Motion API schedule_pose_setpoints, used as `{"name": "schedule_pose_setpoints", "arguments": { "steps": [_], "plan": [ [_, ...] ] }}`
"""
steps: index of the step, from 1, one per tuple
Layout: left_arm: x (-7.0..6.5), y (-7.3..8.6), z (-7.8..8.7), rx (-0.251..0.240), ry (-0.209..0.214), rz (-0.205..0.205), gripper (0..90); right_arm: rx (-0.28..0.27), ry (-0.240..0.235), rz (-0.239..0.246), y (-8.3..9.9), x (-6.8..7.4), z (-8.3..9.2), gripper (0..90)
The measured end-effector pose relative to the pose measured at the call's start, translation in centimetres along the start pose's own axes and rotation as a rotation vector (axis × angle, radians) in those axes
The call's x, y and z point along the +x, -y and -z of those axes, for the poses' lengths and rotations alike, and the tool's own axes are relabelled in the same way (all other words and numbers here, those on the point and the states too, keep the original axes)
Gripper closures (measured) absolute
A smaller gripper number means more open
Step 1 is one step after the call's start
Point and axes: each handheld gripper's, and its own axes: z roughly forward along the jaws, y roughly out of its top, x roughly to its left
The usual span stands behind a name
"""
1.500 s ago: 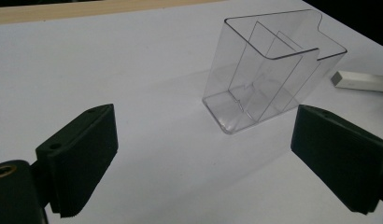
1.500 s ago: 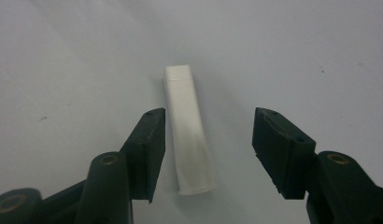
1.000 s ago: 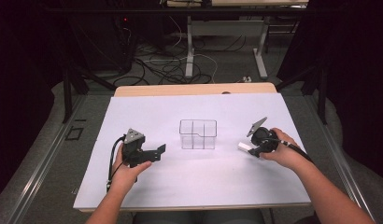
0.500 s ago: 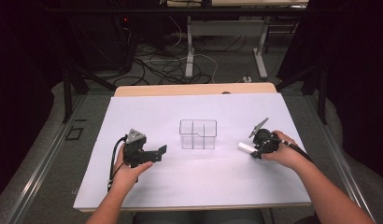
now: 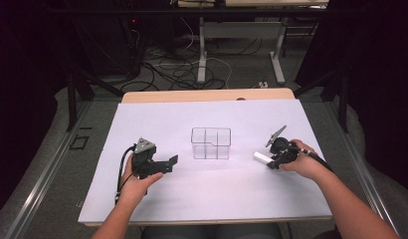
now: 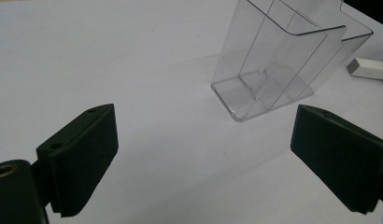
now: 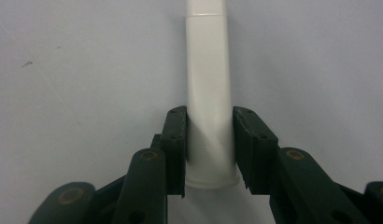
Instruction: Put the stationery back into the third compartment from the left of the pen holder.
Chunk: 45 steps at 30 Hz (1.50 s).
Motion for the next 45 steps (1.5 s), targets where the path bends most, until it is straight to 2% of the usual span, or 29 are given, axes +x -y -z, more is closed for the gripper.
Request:
{"name": "schedule_pose_setpoints", "arguments": {
  "steps": [2,4,9,10,12,13,14,15,16,19,20,21,22,23,24,26,28,29,30,33,35,36,37,38,39,40,41,42,45],
  "plan": [
    [0.0,0.0,0.0,-0.001,-0.001,0.001,7.9,0.005,-0.005,0.011,0.0,0.0,0.0,66.7],
    [0.1,0.0,0.1,0.010,0.000,-0.005,8.0,0.009,0.017,0.016,-0.1,0.1,0.0,66.8],
    [0.1,0.0,0.1,0.004,0.004,0.001,8.0,-0.029,0.007,0.005,0.0,0.2,-0.2,66.9],
    [0.1,0.0,0.1,0.003,0.005,0.001,7.9,0.000,0.012,0.006,0.0,0.3,0.1,67.0],
    [0.0,0.0,0.0,-0.004,0.002,0.002,8.0,-0.011,0.031,0.011,0.1,0.3,0.1,67.0],
    [0.1,0.0,0.1,-0.005,0.002,-0.004,8.0,-0.014,0.007,0.016,0.1,0.3,0.1,67.0],
    [0.0,0.0,0.1,-0.005,0.002,0.002,8.0,-0.034,0.032,0.016,0.2,0.4,0.0,67.0],
    [0.0,-0.1,0.1,-0.004,0.002,0.002,8.0,-0.013,0.041,0.021,0.3,0.5,0.2,67.0],
    [0.0,-0.1,0.1,-0.004,0.001,-0.004,8.0,-0.049,0.036,0.007,0.4,0.6,0.1,67.0],
    [0.0,-0.1,0.1,-0.006,0.002,0.002,8.0,-0.062,0.042,0.019,0.7,0.8,0.3,67.1],
    [0.0,-0.1,0.1,-0.006,0.003,0.002,8.0,-0.095,0.038,0.013,0.8,1.0,0.2,67.1],
    [0.0,-0.1,0.1,-0.007,0.003,0.002,8.0,-0.088,0.050,0.037,0.8,1.0,0.5,67.0],
    [0.0,-0.1,0.1,-0.008,0.004,0.002,8.0,-0.104,0.083,0.058,0.8,1.3,0.9,67.0],
    [0.0,-0.1,0.2,-0.007,0.003,-0.004,8.0,-0.104,0.083,0.058,0.8,1.3,0.9,67.0],
    [-0.1,-0.2,0.2,-0.010,0.005,0.003,8.0,-0.115,0.110,0.085,0.7,1.8,1.5,67.0],
    [-0.1,-0.2,0.2,-0.011,0.006,0.002,7.9,-0.132,0.129,0.104,0.7,2.1,1.7,67.0],
    [-0.1,-0.3,0.2,-0.003,0.007,-0.008,8.0,-0.174,0.197,0.150,0.5,3.0,2.3,67.0],
    [-0.1,-0.3,0.2,-0.003,0.008,-0.007,8.0,-0.174,0.197,0.150,0.5,3.0,2.3,67.0],
    [-0.1,-0.3,0.2,-0.010,0.007,-0.007,8.0,-0.168,0.209,0.177,0.4,3.3,2.6,67.0],
    [-0.2,-0.4,0.1,-0.009,0.009,-0.004,8.0,-0.196,0.258,0.221,0.2,4.3,3.2,67.0],
    [-0.2,-0.4,0.2,0.003,0.013,-0.013,8.0,-0.207,0.307,0.274,0.1,4.8,3.6,67.0],
    [-0.3,-0.4,0.2,0.000,0.011,-0.015,8.0,-0.206,0.342,0.325,0.0,5.1,3.9,67.0],
    [-0.3,-0.5,0.2,-0.005,0.015,-0.010,8.0,-0.206,0.358,0.325,0.0,5.6,3.9,67.0],
    [-0.4,-0.5,0.2,-0.004,0.015,-0.016,8.0,-0.205,0.388,0.362,-0.1,5.9,4.1,67.0],
    [-0.4,-0.6,0.3,-0.004,0.016,-0.017,8.0,-0.189,0.421,0.421,-0.3,6.1,4.4,67.0],
    [-0.5,-0.7,0.3,-0.008,0.019,-0.015,8.0,-0.218,0.436,0.429,-0.2,6.5,4.3,67.0],
    [-0.4,-0.8,0.5,0.000,0.021,-0.022,8.1,-0.208,0.458,0.462,-0.3,6.7,4.5,67.0],
    [-0.4,-0.8,0.5,-0.006,0.022,-0.016,8.1,-0.207,0.477,0.475,-0.3,7.0,4.6,67.0],
    [-0.4,-0.9,0.6,-0.017,0.021,-0.012,8.2,-0.228,0.532,0.556,-0.3,7.6,4.8,67.0]
  ]
}}
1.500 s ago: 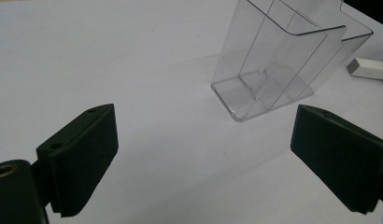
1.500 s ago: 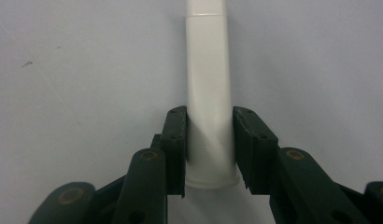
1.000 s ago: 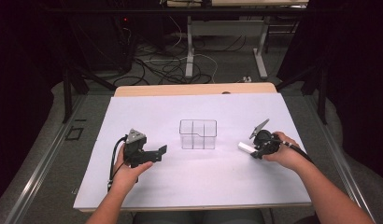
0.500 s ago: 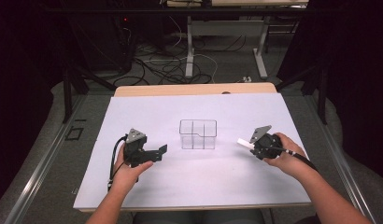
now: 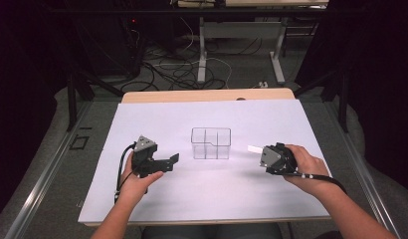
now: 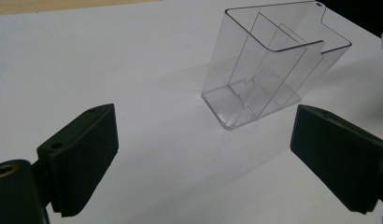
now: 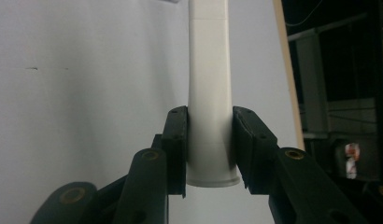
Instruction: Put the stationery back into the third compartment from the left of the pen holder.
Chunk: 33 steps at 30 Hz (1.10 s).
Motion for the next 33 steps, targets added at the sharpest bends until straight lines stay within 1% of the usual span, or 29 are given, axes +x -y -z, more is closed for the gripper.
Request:
{"name": "schedule_pose_setpoints", "arguments": {
  "steps": [1,3,4,5,7,8,9,10,11,12,13,14,15,16,18,20,21,22,23,24,25,26,27,28,29,30,31,32,33],
  "plan": [
    [0.0,0.0,0.0,-0.003,0.004,0.005,8.3,-0.058,0.035,0.014,0.0,0.2,-0.1,67.0],
    [0.1,-0.1,0.1,0.006,0.013,0.004,9.6,-0.044,0.043,0.067,-0.4,0.2,0.3,67.0],
    [0.1,-0.1,0.1,-0.001,0.011,-0.001,10.1,-0.044,0.065,0.085,-0.5,0.4,0.5,67.0],
    [0.1,-0.2,0.1,-0.003,0.013,0.001,10.3,-0.054,0.070,0.121,-0.7,0.3,0.6,66.9],
    [0.1,-0.2,0.1,0.000,0.020,0.010,10.7,-0.063,0.078,0.170,-1.0,0.5,0.8,67.0],
    [0.1,-0.3,0.1,0.010,0.023,0.001,10.8,-0.067,0.087,0.192,-1.1,0.6,0.9,66.9],
    [0.0,-0.3,0.1,0.008,0.026,0.004,11.1,-0.071,0.097,0.218,-1.3,0.7,0.9,67.0],
    [0.0,-0.3,0.1,0.011,0.029,-0.003,11.4,-0.071,0.102,0.232,-1.5,0.9,1.0,67.0],
    [-0.1,-0.3,0.0,0.008,0.035,0.000,12.0,-0.078,0.100,0.258,-1.7,1.0,1.1,67.0],
    [-0.1,-0.3,0.0,0.014,0.034,-0.007,12.9,-0.065,0.099,0.251,-1.9,1.2,1.2,67.0],
    [-0.2,-0.3,0.0,0.017,0.038,0.001,13.5,-0.090,0.108,0.295,-2.1,1.2,1.2,67.0],
    [-0.1,-0.4,0.0,0.023,0.047,-0.008,14.7,-0.083,0.110,0.333,-2.4,1.2,1.3,67.0],
    [-0.2,-0.4,-0.1,0.021,0.048,-0.013,16.2,-0.095,0.119,0.329,-2.5,1.4,1.2,66.9],
    [-0.2,-0.4,-0.1,0.023,0.054,-0.017,16.2,-0.106,0.125,0.345,-2.7,1.6,1.2,67.0],
    [-0.2,-0.5,-0.2,0.036,0.069,-0.029,16.5,-0.107,0.137,0.381,-3.1,1.9,1.3,66.9],
    [-0.4,-0.6,-0.3,0.034,0.083,-0.033,17.0,-0.121,0.138,0.389,-3.4,2.2,1.3,66.9],
    [-0.6,-0.7,-0.4,0.038,0.087,-0.026,17.3,-0.129,0.146,0.419,-3.6,2.3,1.3,66.9],
    [-0.7,-0.8,-0.4,0.042,0.093,-0.040,17.9,-0.134,0.149,0.442,-3.8,2.3,1.2,66.9],
    [-0.9,-0.8,-0.4,0.043,0.095,-0.037,18.3,-0.137,0.151,0.487,-4.0,2.2,1.2,66.9],
    [-1.0,-0.9,-0.5,0.052,0.106,-0.044,18.9,-0.142,0.152,0.493,-4.2,2.4,1.2,66.9],
    [-1.1,-1.0,-0.5,0.042,0.113,-0.061,19.8,-0.144,0.157,0.477,-4.2,2.7,1.2,66.9],
    [-1.3,-1.1,-0.6,0.051,0.121,-0.065,20.7,-0.159,0.160,0.524,-4.5,2.6,1.2,66.9],
    [-1.5,-1.1,-0.6,0.051,0.131,-0.073,21.6,-0.144,0.153,0.521,-4.6,2.8,1.3,66.9],
    [-1.7,-1.2,-0.7,0.056,0.135,-0.083,22.4,-0.167,0.160,0.551,-4.8,2.8,1.2,66.9],
    [-2.0,-1.3,-0.8,0.058,0.144,-0.090,23.1,-0.151,0.161,0.546,-4.9,3.0,1.4,66.9],
    [-2.2,-1.4,-0.9,0.059,0.155,-0.098,23.8,-0.157,0.146,0.549,-5.1,3.2,1.4,66.9],
    [-2.5,-1.5,-1.0,0.064,0.161,-0.108,24.4,-0.168,0.147,0.557,-5.2,3.3,1.3,66.9],
    [-2.7,-1.6,-1.1,0.067,0.169,-0.120,25.1,-0.186,0.161,0.563,-5.4,3.5,1.3,66.9],
    [-3.0,-1.7,-1.2,0.070,0.177,-0.129,25.7,-0.175,0.137,0.583,-5.7,3.5,1.4,66.9]
  ]
}}
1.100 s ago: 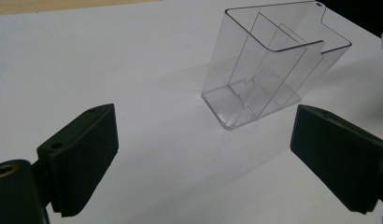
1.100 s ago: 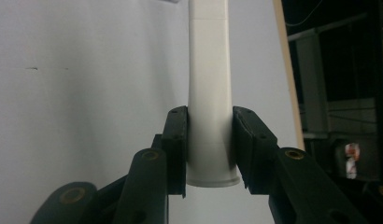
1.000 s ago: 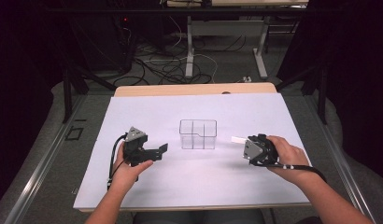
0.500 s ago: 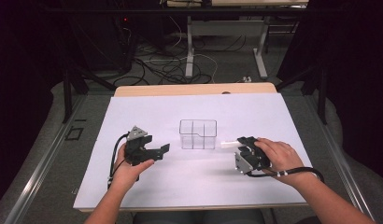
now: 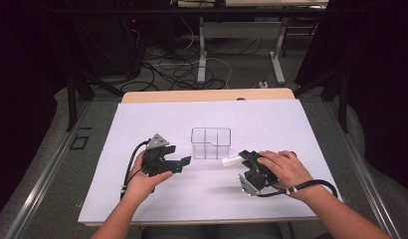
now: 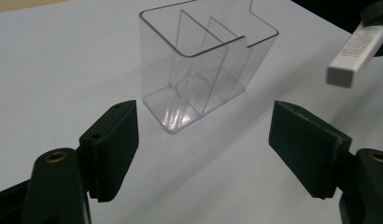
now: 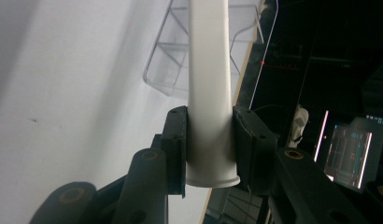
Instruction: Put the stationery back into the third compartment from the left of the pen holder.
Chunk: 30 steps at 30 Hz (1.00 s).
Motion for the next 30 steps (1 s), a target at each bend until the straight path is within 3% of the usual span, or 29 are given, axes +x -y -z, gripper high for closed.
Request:
{"name": "schedule_pose_setpoints", "arguments": {
  "steps": [2,3,4,13,14,18,30],
  "plan": [
    [-0.4,-0.2,-0.3,0.006,0.013,-0.016,26.2,-0.011,-0.002,-0.001,-0.4,0.1,-0.1,66.9],
    [-0.5,-0.3,-0.4,0.012,0.024,-0.016,26.7,-0.019,0.030,-0.009,-0.6,0.3,-0.2,66.9],
    [-0.6,-0.5,-0.5,0.015,0.030,-0.029,27.3,-0.016,-0.006,0.000,-0.8,0.2,-0.3,66.9],
    [-1.7,-0.9,-1.7,0.106,0.103,-0.068,27.3,-0.041,-0.025,0.072,-2.2,0.8,-0.8,66.9],
    [-1.8,-1.0,-1.8,0.127,0.105,-0.079,27.4,-0.045,-0.024,0.097,-2.3,0.8,-0.9,66.9],
    [-2.6,-1.0,-2.5,0.168,0.137,-0.083,29.6,-0.039,-0.032,0.112,-2.7,1.3,-1.0,66.9],
    [-4.9,-2.0,-4.2,0.266,0.226,-0.188,40.9,-0.053,-0.038,0.208,-3.6,2.1,-1.6,66.9]
  ]
}}
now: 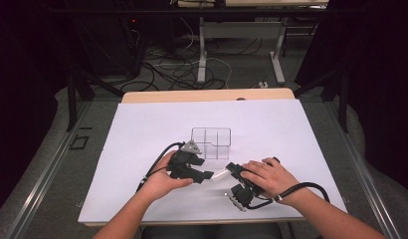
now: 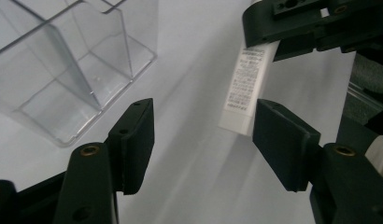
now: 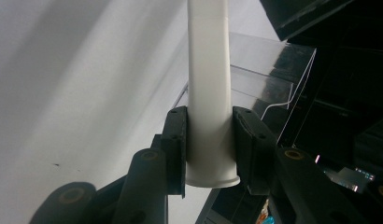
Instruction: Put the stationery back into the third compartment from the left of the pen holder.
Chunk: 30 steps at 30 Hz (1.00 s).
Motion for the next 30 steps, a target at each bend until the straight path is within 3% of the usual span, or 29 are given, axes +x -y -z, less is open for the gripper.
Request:
{"name": "schedule_pose_setpoints", "arguments": {
  "steps": [5,6,9,11,14,21,30],
  "plan": [
    [-0.5,-1.0,-0.7,0.048,0.020,-0.040,45.9,-0.005,0.002,0.021,-0.2,0.0,-0.1,66.9],
    [-0.6,-1.1,-0.9,0.059,0.022,-0.040,46.5,0.010,-0.007,0.001,-0.2,0.2,0.0,66.9],
    [-0.9,-1.7,-1.4,0.075,0.036,-0.065,48.8,0.006,-0.006,0.019,-0.3,0.1,0.0,66.9],
    [-1.1,-2.1,-1.7,0.086,0.044,-0.073,50.7,0.022,-0.017,-0.002,-0.3,0.4,0.1,66.8],
    [-1.3,-2.5,-2.3,0.117,0.052,-0.088,53.6,0.001,0.004,0.033,-0.4,0.3,-0.1,66.8],
    [-1.8,-3.3,-3.4,0.183,0.067,-0.123,59.5,0.003,0.009,0.055,-0.5,0.2,-0.1,66.8],
    [-1.8,-3.7,-3.8,0.209,0.065,-0.135,65.1,0.001,0.017,0.062,-0.6,0.3,-0.1,66.8]
  ]
}}
